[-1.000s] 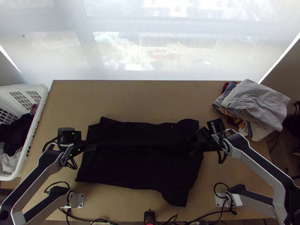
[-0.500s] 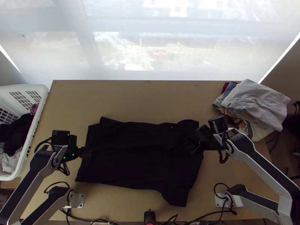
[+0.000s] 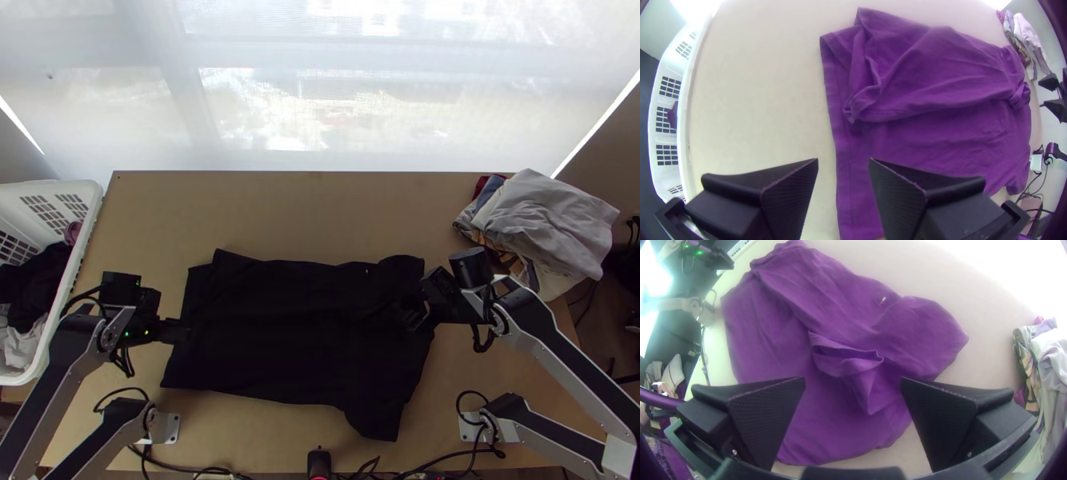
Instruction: Fold the t-shirt
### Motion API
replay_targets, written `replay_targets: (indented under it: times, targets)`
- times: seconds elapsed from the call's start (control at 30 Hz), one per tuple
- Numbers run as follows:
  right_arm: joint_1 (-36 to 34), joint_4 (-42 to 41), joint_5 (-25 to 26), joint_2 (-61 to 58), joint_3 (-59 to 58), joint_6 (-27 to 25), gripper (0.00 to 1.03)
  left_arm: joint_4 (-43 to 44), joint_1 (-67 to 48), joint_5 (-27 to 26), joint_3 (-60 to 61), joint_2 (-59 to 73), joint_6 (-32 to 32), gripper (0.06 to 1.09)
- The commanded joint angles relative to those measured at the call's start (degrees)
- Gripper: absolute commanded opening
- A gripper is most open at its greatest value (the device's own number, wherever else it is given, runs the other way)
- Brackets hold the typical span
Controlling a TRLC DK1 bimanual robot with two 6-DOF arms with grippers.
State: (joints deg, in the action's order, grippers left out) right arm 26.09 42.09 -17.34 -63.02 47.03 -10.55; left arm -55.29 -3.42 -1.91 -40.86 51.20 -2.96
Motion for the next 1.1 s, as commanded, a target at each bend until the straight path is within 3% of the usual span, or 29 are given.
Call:
replay_targets:
  times: [0.0,0.23,0.6,1.07]
  targets:
    - [0.19,0.98,0.03,1.24,0.26,0.09,0.99,-10.72,1.31,-0.02,-5.98,6.81,-8.11,0.65]
    - [-0.16,1.95,-0.06,1.50,0.88,0.17,0.99,-14.06,-0.53,-0.02,-1.50,2.85,-13.12,0.65]
    - [0.11,7.92,0.03,1.50,6.76,-0.97,0.99,-9.05,-0.10,0.24,5.53,2.59,-18.31,0.65]
    - [1.25,11.70,0.03,1.59,11.51,-2.20,0.99,-6.50,-0.71,0.24,6.58,9.09,-19.36,0.64]
